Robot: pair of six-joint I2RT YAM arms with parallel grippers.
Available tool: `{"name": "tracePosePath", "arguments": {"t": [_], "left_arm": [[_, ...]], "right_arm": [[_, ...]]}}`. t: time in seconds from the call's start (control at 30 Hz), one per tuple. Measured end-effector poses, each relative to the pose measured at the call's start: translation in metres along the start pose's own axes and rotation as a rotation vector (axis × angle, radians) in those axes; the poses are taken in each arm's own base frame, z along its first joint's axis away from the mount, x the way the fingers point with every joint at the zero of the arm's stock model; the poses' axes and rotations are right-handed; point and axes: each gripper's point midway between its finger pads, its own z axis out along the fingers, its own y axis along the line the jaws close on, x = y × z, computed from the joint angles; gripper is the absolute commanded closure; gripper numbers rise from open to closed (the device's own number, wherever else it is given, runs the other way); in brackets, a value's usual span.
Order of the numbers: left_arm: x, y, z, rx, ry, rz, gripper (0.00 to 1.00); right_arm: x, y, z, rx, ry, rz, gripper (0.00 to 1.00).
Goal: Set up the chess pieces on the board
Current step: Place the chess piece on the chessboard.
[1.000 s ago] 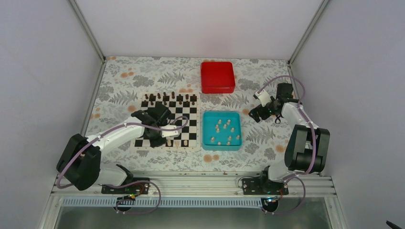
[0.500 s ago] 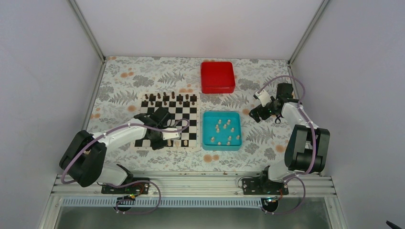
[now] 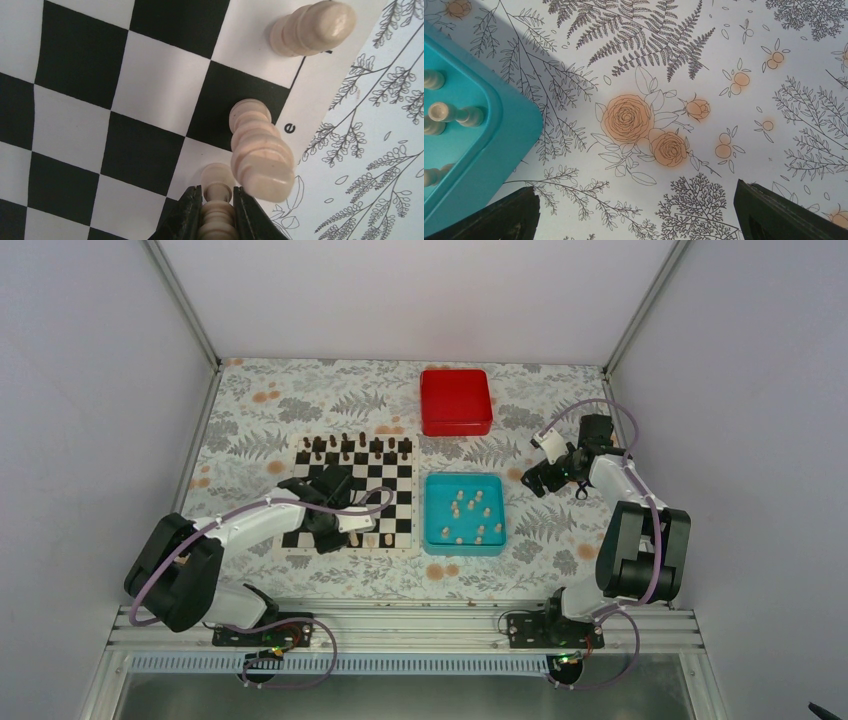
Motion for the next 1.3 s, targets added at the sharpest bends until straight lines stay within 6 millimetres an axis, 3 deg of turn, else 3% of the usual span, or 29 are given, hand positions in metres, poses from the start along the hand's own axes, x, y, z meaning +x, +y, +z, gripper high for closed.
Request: {"name": "tracePosePath", "arguments": {"t": [0.33, 0.9, 1.17, 1.3], "left_arm": [[0.001, 0.002, 0.000, 0.000, 0.000, -0.009, 0.87], [0.000, 0.000, -0.005, 0.013, 0.000, -0.005, 0.71], [-0.008, 0.007, -0.025, -0.001, -0.005, -0.002, 0.71], [-0.030, 0.026, -0.063, -0.052, -0.037, 0.019, 0.70]], "right_arm": [[0.001, 0.000, 0.001, -0.003, 0.003, 0.001, 0.00], [0.002, 0.001, 0.001, -0.008, 0.009, 0.002, 0.00], [0.003, 0.002, 0.002, -0.009, 0.011, 0.002, 0.00], [0.004, 0.002, 0.002, -0.013, 0.015, 0.004, 0.00]]}}
